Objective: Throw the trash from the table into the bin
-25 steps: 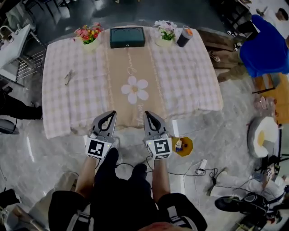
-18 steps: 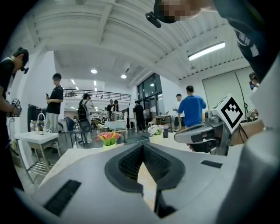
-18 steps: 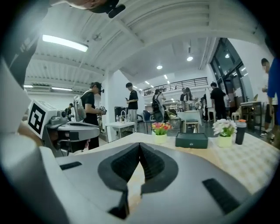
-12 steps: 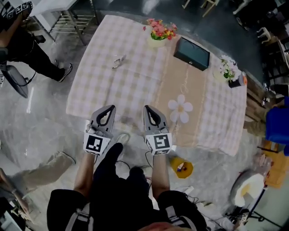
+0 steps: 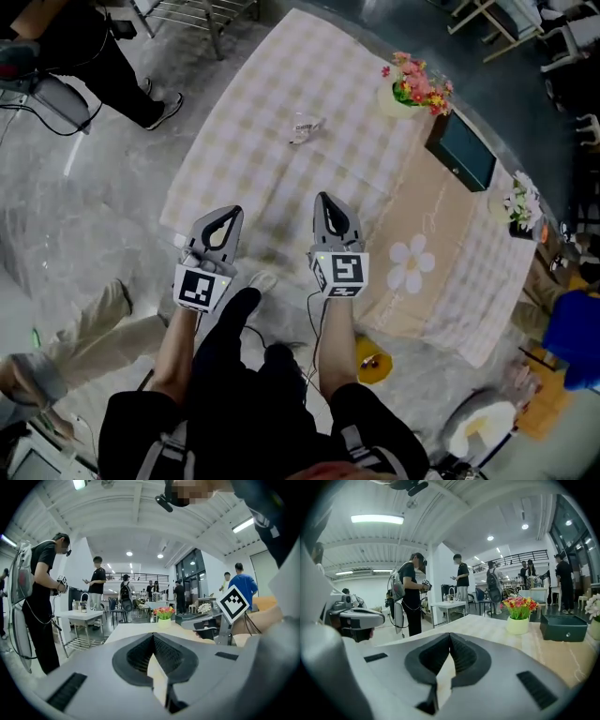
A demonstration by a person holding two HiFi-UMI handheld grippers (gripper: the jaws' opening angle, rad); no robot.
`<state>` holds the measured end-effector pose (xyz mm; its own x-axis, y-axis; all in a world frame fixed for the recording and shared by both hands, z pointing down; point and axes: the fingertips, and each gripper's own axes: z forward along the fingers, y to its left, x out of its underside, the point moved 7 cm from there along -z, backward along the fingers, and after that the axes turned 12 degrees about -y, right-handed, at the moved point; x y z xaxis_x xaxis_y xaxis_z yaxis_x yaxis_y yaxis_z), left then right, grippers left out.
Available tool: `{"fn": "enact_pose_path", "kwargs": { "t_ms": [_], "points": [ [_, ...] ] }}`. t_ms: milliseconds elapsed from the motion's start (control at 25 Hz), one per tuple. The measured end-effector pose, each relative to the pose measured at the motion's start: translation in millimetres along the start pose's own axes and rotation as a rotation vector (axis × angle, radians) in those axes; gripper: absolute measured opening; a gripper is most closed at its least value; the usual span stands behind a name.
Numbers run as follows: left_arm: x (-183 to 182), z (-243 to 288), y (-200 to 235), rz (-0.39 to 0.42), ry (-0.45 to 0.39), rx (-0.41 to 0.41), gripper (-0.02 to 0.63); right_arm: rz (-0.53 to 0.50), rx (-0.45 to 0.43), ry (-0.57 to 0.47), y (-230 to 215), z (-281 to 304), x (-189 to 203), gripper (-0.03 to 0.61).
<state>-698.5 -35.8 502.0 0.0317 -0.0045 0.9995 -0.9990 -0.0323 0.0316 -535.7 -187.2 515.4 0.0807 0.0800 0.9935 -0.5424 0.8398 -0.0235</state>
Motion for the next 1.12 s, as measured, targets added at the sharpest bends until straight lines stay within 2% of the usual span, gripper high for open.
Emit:
{"fn": "enact_pose_path", "kwargs": {
  "t_ms": [320,440,880,960,1120],
  "points": [
    [17,6,30,-0.013,0.015,-0.033,0.003,-0.025,0.037,0.063,-23,80,32,0.011],
    [24,3,40,-0.023,0.037,-0.051,0.003,-0.015,0.037,0.102,-30,104,45,0.075],
    [37,3,67,-0.023,0.063,-0.094,0.003,-0.003,0.078,0.181,-54,156,77,0.104],
    [38,2,68,-0.020,0.065,-0.096,0.003,-0.007,0.088,0.187,-56,157,79,0.093],
    [41,1,68,-0.021,0.075,-0.098,0.003,-0.015,0.112,0.183,-57,154,83,0.012]
  ]
}}
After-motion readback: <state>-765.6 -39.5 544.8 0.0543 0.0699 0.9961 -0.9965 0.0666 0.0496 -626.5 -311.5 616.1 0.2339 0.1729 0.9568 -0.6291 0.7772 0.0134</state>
